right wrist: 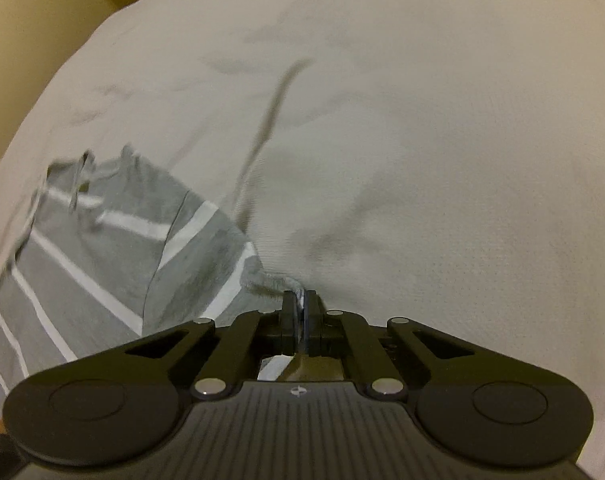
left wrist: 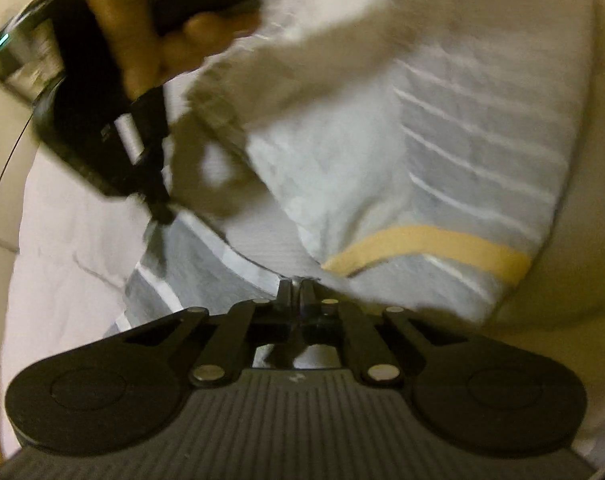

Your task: Fold clothes

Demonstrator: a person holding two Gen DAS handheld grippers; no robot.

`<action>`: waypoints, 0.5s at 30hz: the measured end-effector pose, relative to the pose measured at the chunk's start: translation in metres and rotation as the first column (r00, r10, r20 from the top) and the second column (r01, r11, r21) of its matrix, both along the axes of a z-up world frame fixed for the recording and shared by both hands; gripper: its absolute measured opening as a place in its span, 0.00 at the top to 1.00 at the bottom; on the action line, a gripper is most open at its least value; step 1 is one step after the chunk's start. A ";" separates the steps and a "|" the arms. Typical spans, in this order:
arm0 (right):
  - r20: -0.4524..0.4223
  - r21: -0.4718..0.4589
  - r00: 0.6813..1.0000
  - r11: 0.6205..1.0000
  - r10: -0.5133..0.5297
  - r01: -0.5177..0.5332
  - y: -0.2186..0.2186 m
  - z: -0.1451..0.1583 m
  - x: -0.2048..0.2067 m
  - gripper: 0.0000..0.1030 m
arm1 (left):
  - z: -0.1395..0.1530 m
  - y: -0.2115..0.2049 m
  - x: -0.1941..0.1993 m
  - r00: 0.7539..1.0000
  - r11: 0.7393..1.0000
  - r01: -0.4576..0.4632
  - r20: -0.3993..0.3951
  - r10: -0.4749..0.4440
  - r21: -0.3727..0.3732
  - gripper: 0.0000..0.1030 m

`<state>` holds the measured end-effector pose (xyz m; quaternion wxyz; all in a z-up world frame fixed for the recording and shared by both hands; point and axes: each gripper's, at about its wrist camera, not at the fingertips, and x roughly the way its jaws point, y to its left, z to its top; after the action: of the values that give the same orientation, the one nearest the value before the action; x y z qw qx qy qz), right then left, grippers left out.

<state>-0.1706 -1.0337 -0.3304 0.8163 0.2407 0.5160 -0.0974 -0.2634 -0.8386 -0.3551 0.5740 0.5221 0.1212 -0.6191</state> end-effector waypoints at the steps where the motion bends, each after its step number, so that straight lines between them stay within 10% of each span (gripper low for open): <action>1: -0.008 0.007 1.000 1.000 0.005 -0.004 -0.002 -0.002 0.002 0.97 | 0.007 0.001 0.009 0.993 0.997 -0.076 -0.091 0.074 -0.021 0.99; 3: -0.010 0.006 1.000 1.000 0.002 -0.002 0.003 0.010 0.007 0.97 | 0.021 0.003 0.028 0.938 0.972 -0.232 -0.274 0.212 -0.042 0.99; 5: 0.022 0.018 1.000 1.000 0.008 -0.008 0.010 0.025 0.016 0.97 | 0.035 0.007 0.049 0.826 0.920 -0.390 -0.454 0.334 -0.033 0.99; 8: 0.133 0.093 0.990 0.994 0.048 -0.061 0.023 0.043 0.039 0.96 | 0.042 0.029 0.094 0.537 0.762 -0.646 -0.679 0.500 0.050 0.99; 12: 0.266 0.124 0.960 0.984 0.090 -0.127 0.038 0.054 0.061 0.85 | 0.034 0.067 0.139 0.159 0.503 -0.834 -0.775 0.611 0.225 0.99; 15: 0.246 0.094 0.967 0.992 0.064 -0.089 0.039 0.048 0.058 0.81 | 0.022 0.086 0.156 -0.001 0.414 -0.848 -0.780 0.625 0.332 0.98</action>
<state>-0.1123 -0.9949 -0.2819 0.8628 0.2729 0.4255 -0.0086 -0.1078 -0.7529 -0.3329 0.7319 -0.0591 0.5570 -0.3881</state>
